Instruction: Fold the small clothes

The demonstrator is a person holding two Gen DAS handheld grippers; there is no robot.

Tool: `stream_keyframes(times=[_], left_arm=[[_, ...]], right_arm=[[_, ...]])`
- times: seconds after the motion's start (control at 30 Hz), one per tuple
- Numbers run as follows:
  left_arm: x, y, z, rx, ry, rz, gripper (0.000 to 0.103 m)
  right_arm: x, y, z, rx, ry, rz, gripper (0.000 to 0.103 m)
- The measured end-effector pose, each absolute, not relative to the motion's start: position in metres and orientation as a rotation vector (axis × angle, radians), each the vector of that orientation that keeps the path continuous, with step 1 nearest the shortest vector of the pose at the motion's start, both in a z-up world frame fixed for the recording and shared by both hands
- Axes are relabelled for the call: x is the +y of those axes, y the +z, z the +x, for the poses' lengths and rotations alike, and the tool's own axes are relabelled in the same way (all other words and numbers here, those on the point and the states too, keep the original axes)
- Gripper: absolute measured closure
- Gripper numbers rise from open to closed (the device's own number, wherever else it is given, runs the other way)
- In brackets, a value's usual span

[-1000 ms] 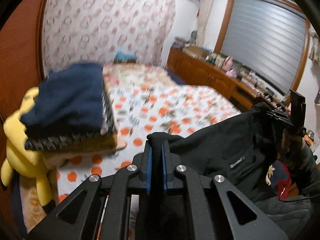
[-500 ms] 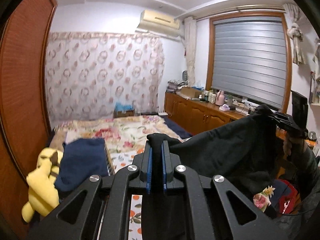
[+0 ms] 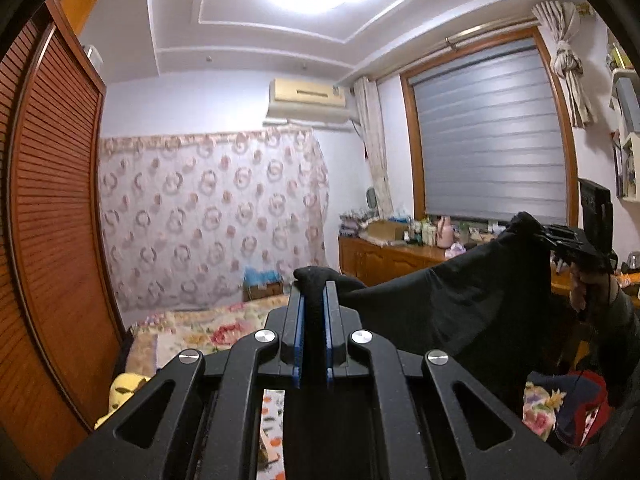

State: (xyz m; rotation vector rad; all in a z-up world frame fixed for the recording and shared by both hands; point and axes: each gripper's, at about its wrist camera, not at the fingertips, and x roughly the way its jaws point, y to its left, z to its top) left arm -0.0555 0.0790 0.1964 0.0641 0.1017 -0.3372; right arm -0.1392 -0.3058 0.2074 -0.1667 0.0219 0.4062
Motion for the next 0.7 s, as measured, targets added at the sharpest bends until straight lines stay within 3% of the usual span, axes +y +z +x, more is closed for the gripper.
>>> stream_keyframes(times=[0.33, 0.7], left_arm=[[0.100, 0.228, -0.056, 0.022, -0.276, 0.033, 0.094], [0.095, 0.202, -0.030, 0.068, -0.254, 0.022, 0.094]], right_arm=[[-0.290, 0.203, -0.151, -0.074, 0.378, -0.209, 0.091], [-0.292, 0.196, -0.133, -0.021, 0.398, -0.196, 0.091]])
